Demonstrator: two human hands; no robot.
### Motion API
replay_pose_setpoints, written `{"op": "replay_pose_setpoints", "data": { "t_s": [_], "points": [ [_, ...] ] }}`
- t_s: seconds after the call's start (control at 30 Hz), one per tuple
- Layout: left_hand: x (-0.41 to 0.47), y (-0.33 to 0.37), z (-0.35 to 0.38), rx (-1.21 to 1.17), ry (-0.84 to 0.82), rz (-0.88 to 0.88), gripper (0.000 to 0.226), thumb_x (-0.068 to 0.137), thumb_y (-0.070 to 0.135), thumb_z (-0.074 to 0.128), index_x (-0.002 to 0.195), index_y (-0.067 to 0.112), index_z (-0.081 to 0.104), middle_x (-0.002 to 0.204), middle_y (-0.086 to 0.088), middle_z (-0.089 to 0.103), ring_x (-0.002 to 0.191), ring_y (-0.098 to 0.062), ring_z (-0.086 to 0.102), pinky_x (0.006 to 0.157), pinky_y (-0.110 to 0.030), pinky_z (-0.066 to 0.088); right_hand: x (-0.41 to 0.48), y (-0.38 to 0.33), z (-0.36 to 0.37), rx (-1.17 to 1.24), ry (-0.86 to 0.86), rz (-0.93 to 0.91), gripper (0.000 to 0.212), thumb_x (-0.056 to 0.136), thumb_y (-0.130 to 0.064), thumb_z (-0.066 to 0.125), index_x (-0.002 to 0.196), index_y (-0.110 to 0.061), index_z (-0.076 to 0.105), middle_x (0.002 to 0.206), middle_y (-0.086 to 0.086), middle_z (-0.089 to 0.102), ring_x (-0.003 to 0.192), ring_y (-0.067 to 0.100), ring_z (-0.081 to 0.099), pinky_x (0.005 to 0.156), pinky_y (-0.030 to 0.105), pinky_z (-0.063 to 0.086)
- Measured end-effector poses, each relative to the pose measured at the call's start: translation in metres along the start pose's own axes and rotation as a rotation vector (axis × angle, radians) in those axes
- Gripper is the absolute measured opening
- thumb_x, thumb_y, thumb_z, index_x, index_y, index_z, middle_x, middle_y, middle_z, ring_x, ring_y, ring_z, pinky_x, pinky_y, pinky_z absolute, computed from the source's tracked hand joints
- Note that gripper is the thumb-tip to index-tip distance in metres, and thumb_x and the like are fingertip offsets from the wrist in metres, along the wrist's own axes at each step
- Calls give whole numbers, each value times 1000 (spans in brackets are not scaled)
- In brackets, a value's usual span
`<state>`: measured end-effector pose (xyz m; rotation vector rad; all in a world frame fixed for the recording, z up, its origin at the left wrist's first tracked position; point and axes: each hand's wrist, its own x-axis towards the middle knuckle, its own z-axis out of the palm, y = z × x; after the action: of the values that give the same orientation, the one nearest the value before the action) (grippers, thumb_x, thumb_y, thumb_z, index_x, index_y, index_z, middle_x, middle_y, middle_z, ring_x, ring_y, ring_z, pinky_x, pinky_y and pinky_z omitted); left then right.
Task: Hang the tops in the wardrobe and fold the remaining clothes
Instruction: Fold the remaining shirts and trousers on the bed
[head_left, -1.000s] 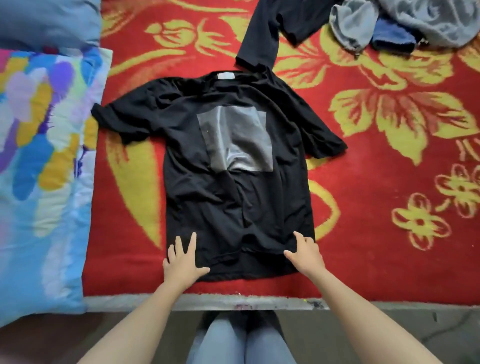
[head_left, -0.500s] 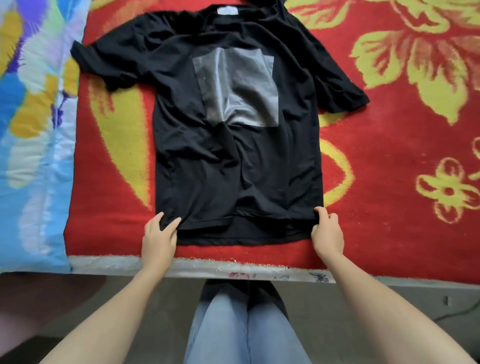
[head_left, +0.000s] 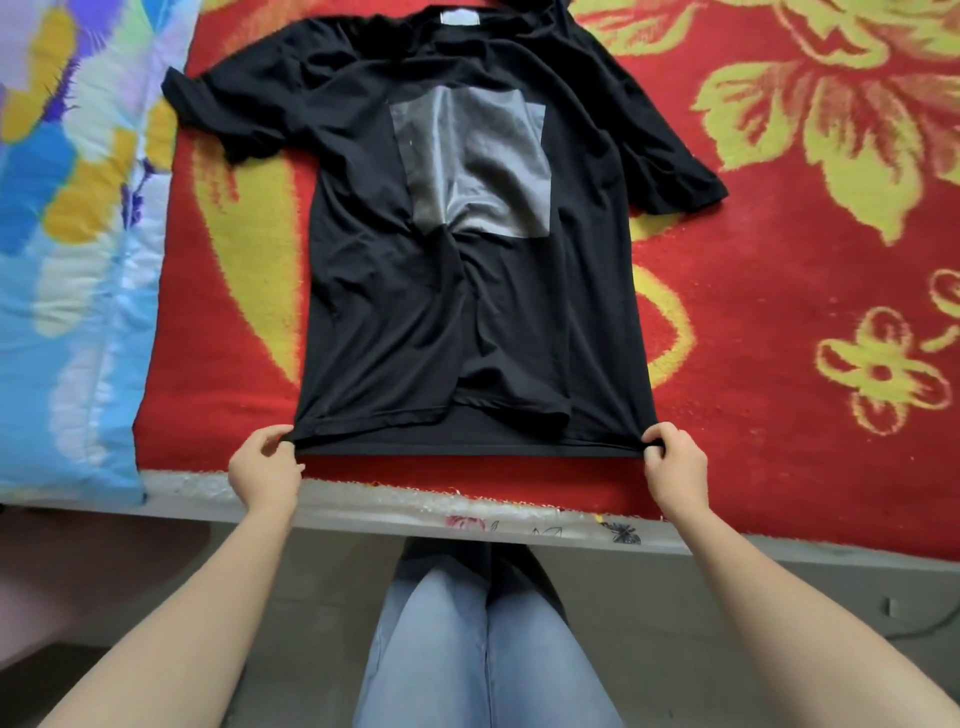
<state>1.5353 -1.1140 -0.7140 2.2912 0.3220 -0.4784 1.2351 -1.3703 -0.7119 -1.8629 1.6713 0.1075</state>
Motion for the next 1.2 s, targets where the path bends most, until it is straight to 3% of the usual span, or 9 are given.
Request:
{"op": "replay_pose_setpoints", "data": {
  "t_s": [0.13, 0.23, 0.4, 0.5, 0.6, 0.73, 0.87, 1.03, 1.2],
  "points": [
    [-7, 4, -17, -499, -42, -290, 21, 95, -6, 42, 88, 8, 56, 83, 5, 65, 77, -6, 57, 64, -11, 50, 5, -7, -11, 731, 97, 478, 28, 91, 1, 35, 75, -15, 52, 72, 10, 56, 40, 8, 56, 47, 23, 39],
    [-4, -5, -32, -789, 17, -449, 21, 99, 3, 36, 97, 10, 55, 97, 6, 61, 80, -4, 55, 75, -17, 47, 4, 1, -25, 1205, 249, 794, 22, 93, 1, 27, 97, -11, 46, 75, 7, 53, 59, 15, 56, 52, 23, 35],
    [4, -26, -38, -727, -20, -584, 26, 101, 7, 30, 114, 8, 52, 124, -12, 52, 116, -24, 52, 91, -27, 44, -9, 13, -21, 508, 191, 515, 22, 89, 0, 37, 89, -5, 58, 84, 14, 69, 68, 23, 60, 59, 28, 42],
    [0, -30, -30, -165, 33, -288, 44, 92, -2, 42, 134, 9, 46, 119, -18, 52, 104, -29, 51, 100, -42, 39, -27, -15, 10, -32, 93, -75, 19, 90, -7, 48, 104, -5, 61, 111, 13, 58, 106, 27, 51, 82, 34, 39],
    [0, -21, -17, 435, -14, 229, 63, 83, 2, 58, 142, 12, 36, 143, -19, 35, 127, -35, 34, 103, -48, 32, -39, -50, 53, -249, 41, -447, 27, 76, -19, 75, 97, -5, 66, 98, 11, 61, 91, 31, 58, 65, 37, 47],
    [11, -12, 2, 833, -202, 507, 62, 90, 23, 59, 145, 23, 31, 152, -12, 23, 136, -32, 20, 104, -51, 27, -31, -59, 81, -517, 59, -478, 54, 46, -25, 93, 91, -8, 68, 86, 18, 63, 70, 37, 61, 50, 38, 48],
    [26, -11, 0, 800, -186, 515, 36, 93, 14, 54, 129, 15, 53, 143, -14, 37, 129, -33, 29, 96, -50, 33, -28, -45, 78, -469, 113, -374, 30, 66, -19, 82, 91, -8, 68, 99, 24, 62, 91, 44, 58, 69, 52, 46],
    [37, -11, -18, 569, -228, 580, 31, 89, -6, 49, 117, -3, 60, 117, -21, 58, 111, -36, 50, 90, -43, 40, -29, -28, 58, -358, 43, -318, 8, 88, 0, 55, 95, 0, 59, 99, 17, 57, 94, 37, 49, 63, 41, 39],
    [40, -18, -48, 489, -236, 1167, 20, 80, -3, 56, 98, -2, 65, 77, -18, 61, 73, -23, 55, 51, -38, 48, -43, -1, 17, -561, 111, -503, 42, 39, 27, 63, 68, 0, 48, 62, 15, 43, 54, 30, 44, 42, 19, 7]
  ]
}}
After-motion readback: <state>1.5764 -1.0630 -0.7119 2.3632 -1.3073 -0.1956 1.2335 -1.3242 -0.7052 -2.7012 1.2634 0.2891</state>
